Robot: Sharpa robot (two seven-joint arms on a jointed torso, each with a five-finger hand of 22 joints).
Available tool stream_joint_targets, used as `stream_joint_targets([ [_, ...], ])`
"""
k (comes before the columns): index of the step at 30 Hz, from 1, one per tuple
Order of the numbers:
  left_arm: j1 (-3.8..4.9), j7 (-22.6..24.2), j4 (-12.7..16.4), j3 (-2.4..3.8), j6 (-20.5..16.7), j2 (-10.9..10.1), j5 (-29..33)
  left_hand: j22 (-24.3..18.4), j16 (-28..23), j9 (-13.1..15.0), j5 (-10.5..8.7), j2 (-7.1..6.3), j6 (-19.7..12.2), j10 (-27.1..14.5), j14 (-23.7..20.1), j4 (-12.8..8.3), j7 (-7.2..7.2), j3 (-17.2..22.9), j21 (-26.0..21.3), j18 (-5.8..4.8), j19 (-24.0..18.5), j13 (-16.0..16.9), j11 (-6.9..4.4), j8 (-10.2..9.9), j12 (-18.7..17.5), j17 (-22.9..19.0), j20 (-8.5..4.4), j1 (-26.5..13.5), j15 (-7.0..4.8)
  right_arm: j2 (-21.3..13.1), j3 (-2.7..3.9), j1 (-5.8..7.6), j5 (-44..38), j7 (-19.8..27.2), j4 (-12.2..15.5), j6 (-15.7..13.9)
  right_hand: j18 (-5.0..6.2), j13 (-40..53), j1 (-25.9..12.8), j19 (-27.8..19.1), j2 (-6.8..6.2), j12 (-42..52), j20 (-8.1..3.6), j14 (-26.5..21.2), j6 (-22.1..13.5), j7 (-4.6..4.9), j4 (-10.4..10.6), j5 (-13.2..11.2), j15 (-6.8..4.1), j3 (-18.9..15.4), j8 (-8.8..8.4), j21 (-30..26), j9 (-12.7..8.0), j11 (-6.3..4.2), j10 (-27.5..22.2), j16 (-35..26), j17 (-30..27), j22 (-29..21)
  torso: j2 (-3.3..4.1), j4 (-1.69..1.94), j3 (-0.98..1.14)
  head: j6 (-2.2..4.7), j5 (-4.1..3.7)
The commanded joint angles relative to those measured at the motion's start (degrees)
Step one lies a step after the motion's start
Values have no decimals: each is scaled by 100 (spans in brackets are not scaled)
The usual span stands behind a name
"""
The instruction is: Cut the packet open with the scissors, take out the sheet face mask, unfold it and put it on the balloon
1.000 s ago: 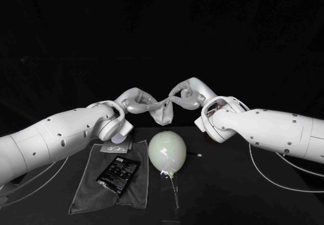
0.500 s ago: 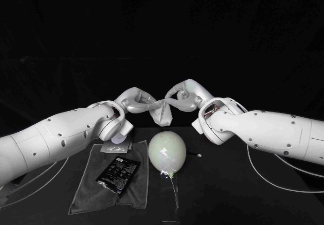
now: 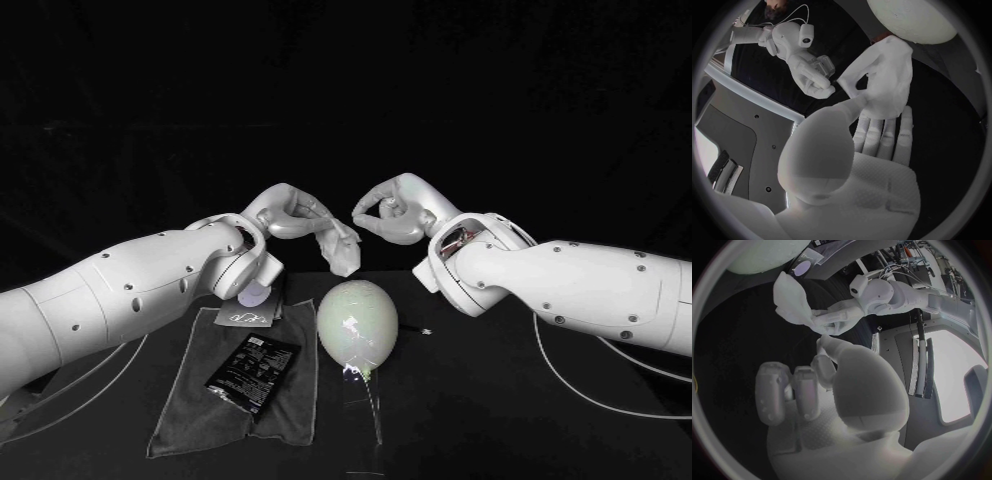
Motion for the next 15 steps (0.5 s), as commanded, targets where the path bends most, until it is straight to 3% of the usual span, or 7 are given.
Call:
stream_joint_targets([
  [1, 5, -15, -4, 5, -234, -1, -7, 33, 139, 123, 22, 54, -72, 252, 195, -58, -22, 50, 88, 110, 106, 66, -79, -16, 125, 60, -6, 42, -44, -20, 5, 2, -22, 19, 37, 119, -59, 77, -18, 312, 40, 17, -11, 555, 28, 0, -13, 13, -58, 33, 116, 3, 288, -243, 369, 40, 1352, 1313, -4, -1, -1, 0, 0],
  [15, 6, 17, 69, 5, -297, 21, 93, 211, 649, 122, 21, 111, -11, 593, 585, -171, -118, -20, 414, 244, 366, 283, -248, -61, 593, 320, -56, -92, -231, 152, -16, 0, 132, 16, -149, 162, -42, 38, -34, 277, 39, -46, -10, 541, 9, 5, -15, 13, -56, 50, 120, -73, 291, -239, 345, -2, 1304, 1290, 4, 5, 0, 2, 9],
])
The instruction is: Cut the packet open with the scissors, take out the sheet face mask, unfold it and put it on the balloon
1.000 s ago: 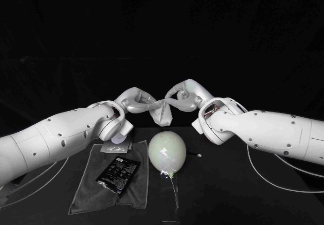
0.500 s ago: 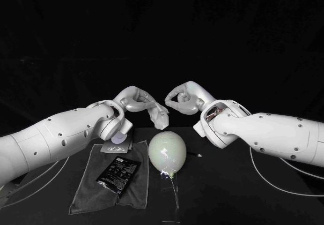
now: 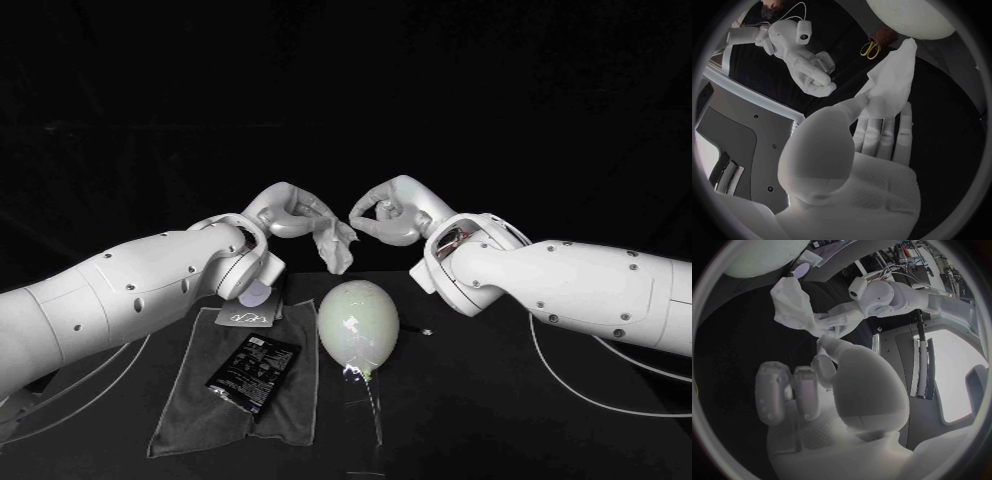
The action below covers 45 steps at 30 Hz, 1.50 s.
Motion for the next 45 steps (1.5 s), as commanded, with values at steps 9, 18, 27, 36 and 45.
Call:
stream_joint_targets([
  [9, 9, 86, 64, 9, -105, -17, 191, 78, 111, 136, 27, 11, 22, 63, -8, -79, -50, 3, 123, 106, 38, 33, -96, -31, 75, 75, 0, -78, -18, 55, -27, -32, 431, 113, -243, 65, 196, -873, -392, -286, -154, -1452, 65, 284, -450, 179, 218, 15, 81, -120, -79, -1235, 214, -89, -322, -637, 662, 927, 1, 6, 2, -3, -10],
  [18, 9, 132, 159, 11, -255, -78, 513, 165, 231, 152, 27, 37, 52, -397, -494, -196, 3, 79, 206, 41, -205, 72, 13, -79, 76, 177, 29, -143, 105, 122, -100, -261, 656, 194, -523, 131, 762, -2493, -362, -2148, -547, -3759, 371, -1079, -966, 534, 326, 26, 398, -292, -468, -4859, -5, 253, -1764, -3047, -1400, -394, 1, -7, 4, -9, -1],
  [27, 10, 134, 286, 11, -336, -133, 686, 219, 401, 180, 28, 54, 55, -529, -690, -254, 16, 120, 265, 24, -317, 117, 42, -80, 144, 266, 42, -201, 132, 430, -142, -532, 643, 139, -984, 195, 796, -2664, -261, -2185, -624, -3836, 423, -1076, -994, 560, 287, 16, 427, -325, -498, -5106, -36, 271, -1771, -3042, -1389, -562, 12, 13, 7, -13, -11],
  [36, 10, 115, 363, 11, -327, -156, 712, 239, 461, 190, 29, 57, 56, -545, -723, -275, 15, 136, 290, 24, -339, 136, 40, -79, 179, 293, 43, -214, 131, 695, -148, -684, 501, 36, -1247, 151, 665, -2565, -210, -1741, -688, -3476, 464, -774, -1083, 597, 275, 16, 466, -470, -571, -4316, -110, 306, -1736, -2229, -793, -251, 6, 13, 1, -30, -21],
  [45, 10, 109, 425, 11, -312, -163, 716, 249, 489, 194, 28, 58, 58, -548, -736, -284, 16, 142, 304, 25, -347, 146, 39, -78, 198, 305, 43, -221, 130, 852, -148, -766, 489, 84, -1331, 160, 620, -2469, -165, -1592, -676, -3212, 466, -698, -1041, 592, 274, 17, 467, -530, -566, -3985, -145, 304, -1779, -1905, -585, -76, 5, 7, 1, -42, -14],
])
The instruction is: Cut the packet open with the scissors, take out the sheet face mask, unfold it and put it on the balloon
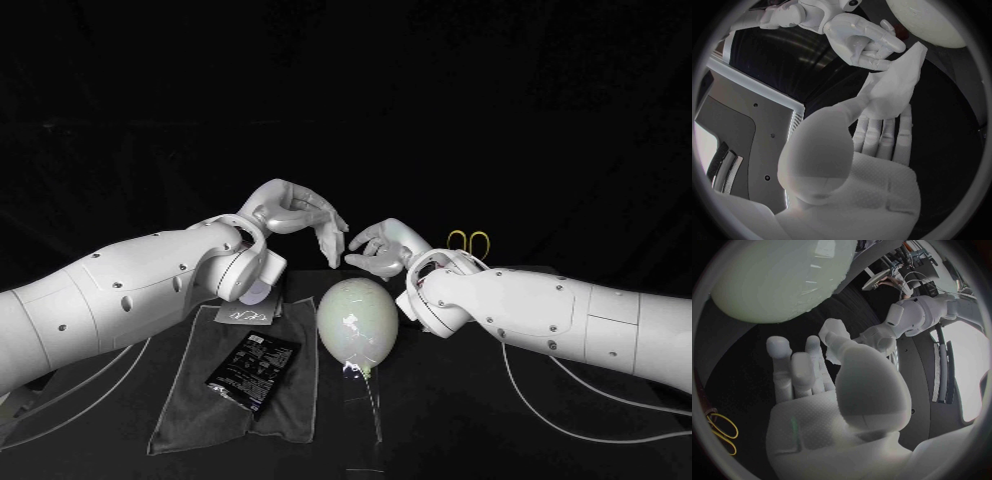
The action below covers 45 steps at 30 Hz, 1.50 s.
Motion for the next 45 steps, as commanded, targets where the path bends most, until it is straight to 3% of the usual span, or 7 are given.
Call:
stream_joint_targets([
  [1, 8, 67, 32, 8, -29, 4, 68, 17, 48, 91, 14, 2, 25, -46, -53, -51, 9, 0, 41, 35, -52, 16, -14, 35, 50, 16, 17, -44, 4, 39, 4, -13, -91, 53, -11, 42, -50, 16, 60, 27, -17, 57, 4, 36, 20, -1, -2, -7, 19, -41, -29, 37, -9, 15, -48, 40, 14, 10, -2, -3, 1, -6, 7],
  [17, 8, 57, 136, 8, 33, -27, 69, 32, 84, 98, 13, 1, 30, -51, -74, -65, 7, 8, 60, 35, -67, 31, -17, 38, 78, 30, 17, -54, 4, 159, 7, -30, -11, 150, -54, -53, -48, 78, 8, -54, -75, 259, 42, -73, -253, 67, 77, -11, 79, -204, -196, -11, -115, 84, -189, 87, -32, 60, -1, -4, 6, -18, 10],
  [28, 8, 59, 239, 8, 44, -73, 95, 32, 84, 98, 13, 1, 30, -51, -74, -65, 7, 8, 60, 35, -67, 31, -17, 38, 78, 30, 17, -54, 4, 228, 8, -31, 57, 210, -128, -176, -59, 93, 60, -24, 44, 373, 62, -73, -268, 85, 125, -10, 94, -208, -212, 97, -141, 98, -237, 173, -8, 131, -5, -3, 0, -26, 15],
  [32, 8, 60, 259, 8, 47, -79, 100, 32, 84, 98, 13, 1, 30, -51, -74, -65, 7, 8, 60, 35, -67, 31, -17, 38, 78, 30, 17, -54, 4, 235, 9, -31, 97, 265, -126, -269, -79, 91, 65, 68, 97, 449, 59, -12, -99, 51, 165, -10, 75, -221, -119, 287, -119, 70, -216, 279, 58, 213, -5, -7, 0, -26, 19],
  [35, 8, 60, 270, 8, 48, -80, 104, 32, 84, 98, 13, 1, 30, -51, -74, -65, 7, 8, 60, 35, -67, 31, -17, 38, 78, 30, 17, -54, 4, 242, 9, -31, 132, 323, -122, -373, -126, 94, 77, 254, 149, 553, 35, 142, 90, -9, 198, -9, 32, -232, -7, 639, -92, 15, -134, 482, 222, 346, -5, -8, 1, -25, 20],
  [39, 8, 60, 281, 8, 46, -83, 107, 32, 84, 98, 13, 1, 30, -51, -74, -65, 7, 8, 60, 35, -67, 31, -17, 38, 78, 30, 17, -54, 4, 249, 9, -31, 164, 379, -120, -498, -207, 353, 170, 552, 312, 1002, -54, 376, 497, -182, 201, -11, -87, -181, 276, 1200, 0, -126, 204, 769, 468, 556, -4, -6, 3, -23, 21],
  [45, 8, 62, 281, 8, 38, -88, 141, 32, 84, 98, 13, 1, 30, -51, -74, -65, 7, 8, 60, 35, -67, 31, -17, 38, 78, 30, 17, -54, 4, 237, 11, -31, 152, 398, -114, -607, -376, 1129, 445, 1066, 633, 2060, -233, 809, 821, -439, 45, -10, -289, 63, 633, 2191, 149, -353, 1050, 1304, 1055, 887, -4, -10, 1, -22, 18],
])
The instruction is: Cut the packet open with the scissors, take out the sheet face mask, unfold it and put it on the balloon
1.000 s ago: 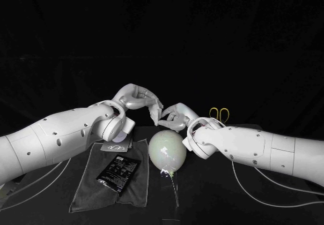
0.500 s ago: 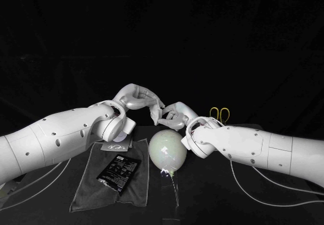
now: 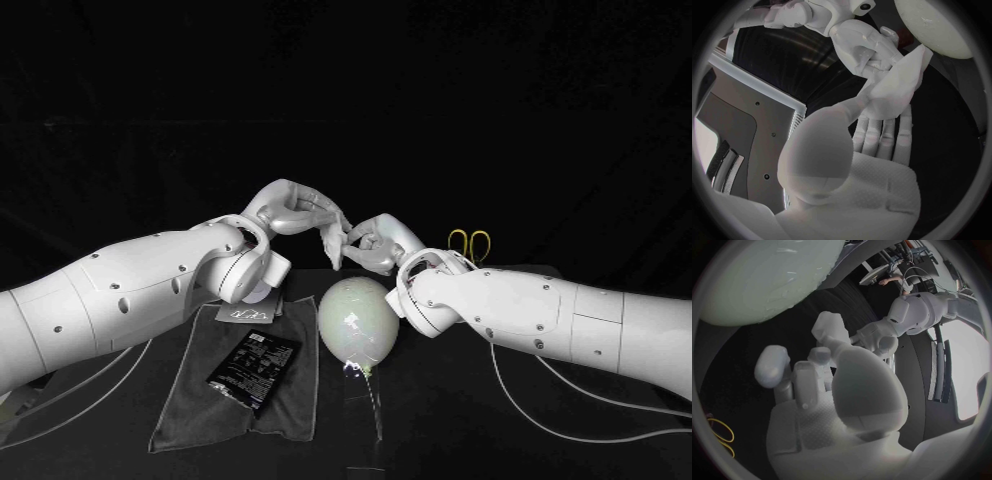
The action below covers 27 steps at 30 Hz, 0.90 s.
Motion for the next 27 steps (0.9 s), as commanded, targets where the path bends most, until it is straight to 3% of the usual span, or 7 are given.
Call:
stream_joint_targets([
  [1, 8, 67, 10, 8, 29, 3, 108, 8, 24, 54, 16, 30, 19, -32, -35, -34, -1, 9, 34, 40, -45, 6, 0, 36, 28, 7, -4, -25, 4, -8, 4, 1, -11, 125, 8, -202, -131, 292, 73, 208, 122, 389, -74, 197, 73, -80, -75, -7, -80, 120, 148, 390, 83, -82, 328, 207, 541, 852, 1, -5, -2, 3, -3],
  [5, 9, 66, -21, 8, 13, -2, 241, 8, 24, 54, 16, 30, 19, -32, -35, -34, -1, 9, 34, 40, -45, 6, 0, 36, 28, 7, -4, -25, 4, -39, 5, 1, -95, 72, 27, -198, -204, 563, 46, 411, 176, 731, -162, 336, 105, -131, -124, -8, -147, 288, 332, 789, 168, -143, 617, 377, 746, 980, -1, -4, -1, 4, 4],
  [14, 9, 72, -93, 6, -41, -28, 278, 20, 52, 60, 16, 33, 24, -38, -58, -46, -4, 20, 50, 38, -62, 19, -3, 38, 53, 18, -2, -33, 4, -248, 22, 14, -248, -25, 203, -197, -237, 649, 12, 495, 134, 831, -197, 394, 100, -156, -196, -8, -175, 407, 442, 969, 211, -170, 717, 452, 842, 1024, -7, -2, -1, 13, 6],
  [27, 9, 50, -326, -6, -161, -72, -363, 47, 103, 68, 15, 41, 19, -118, -133, -63, -19, 48, 78, 28, -119, 32, 8, 33, 68, 35, 3, -52, 15, -873, 97, 259, -645, -361, 882, 395, -244, 669, -1, 510, 112, 851, -205, 410, 93, -161, -227, -7, -179, 450, 474, 1006, 222, -176, 738, 476, 874, 1032, -5, -3, 3, 41, 20],
])
